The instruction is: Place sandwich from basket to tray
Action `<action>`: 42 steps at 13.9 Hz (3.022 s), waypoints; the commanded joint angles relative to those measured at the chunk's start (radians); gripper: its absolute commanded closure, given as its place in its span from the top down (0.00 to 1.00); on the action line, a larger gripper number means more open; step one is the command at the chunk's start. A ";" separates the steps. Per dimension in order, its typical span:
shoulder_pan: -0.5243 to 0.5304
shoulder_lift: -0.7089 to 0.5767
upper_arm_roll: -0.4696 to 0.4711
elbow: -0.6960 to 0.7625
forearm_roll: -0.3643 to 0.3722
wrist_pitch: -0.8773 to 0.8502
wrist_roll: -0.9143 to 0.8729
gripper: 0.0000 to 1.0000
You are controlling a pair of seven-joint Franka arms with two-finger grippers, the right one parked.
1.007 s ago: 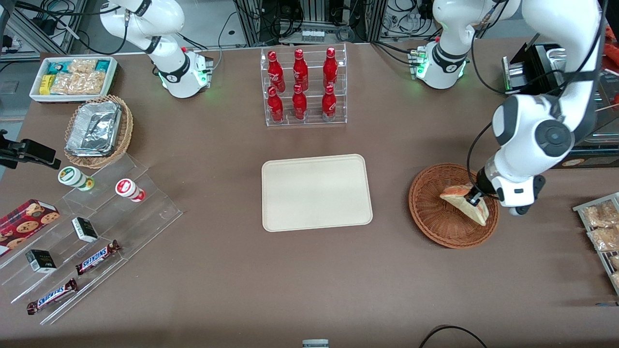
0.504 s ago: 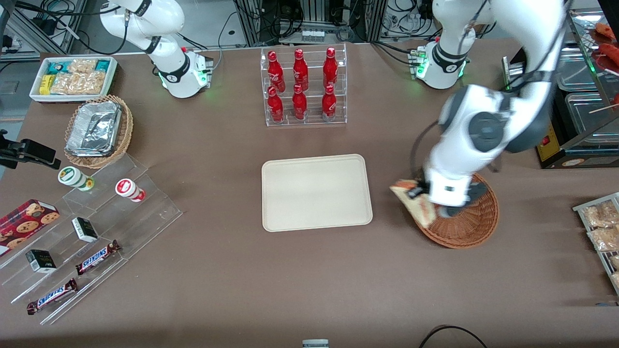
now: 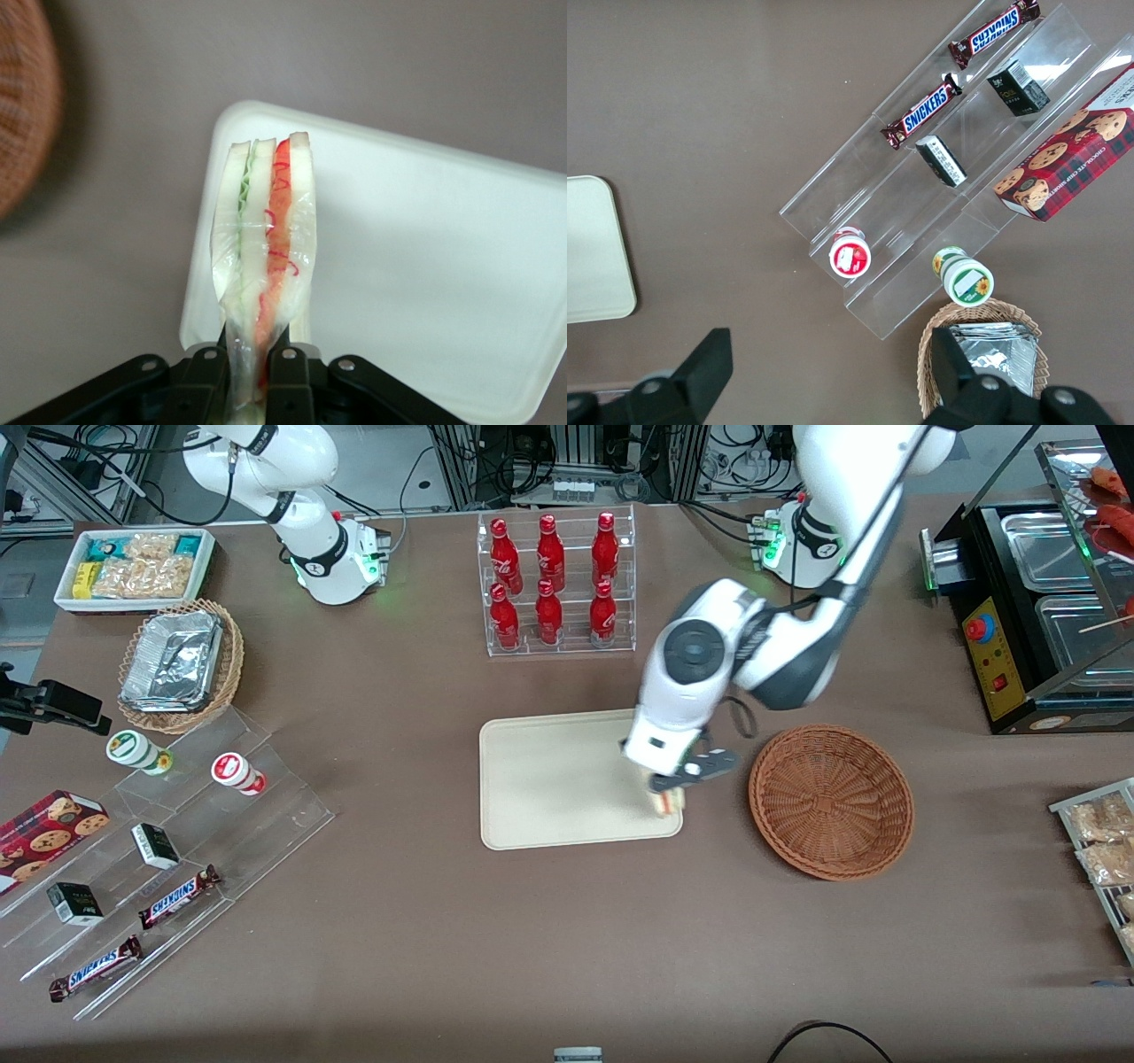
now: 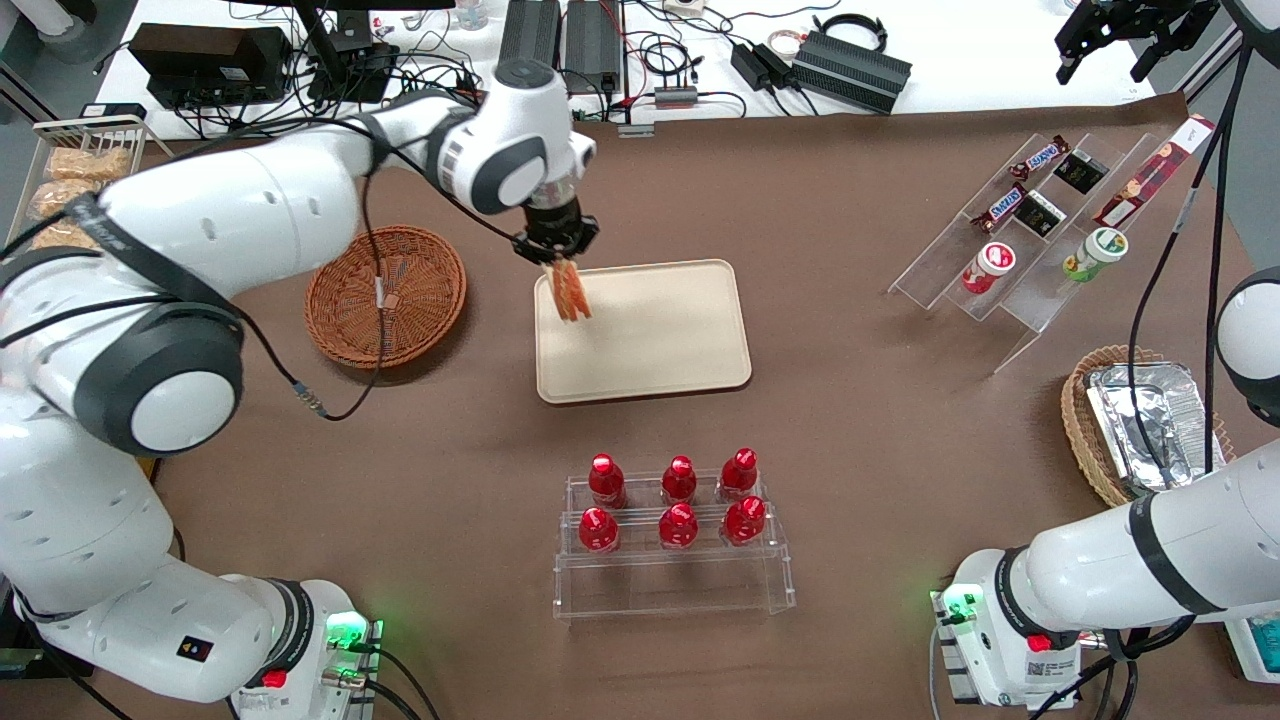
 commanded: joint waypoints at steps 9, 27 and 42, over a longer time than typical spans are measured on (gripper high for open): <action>-0.170 0.238 0.015 0.168 0.161 0.090 -0.077 0.00; -0.208 0.155 0.018 0.160 0.157 0.044 -0.135 1.00; 0.248 -0.362 0.016 0.156 -0.038 -0.505 0.111 1.00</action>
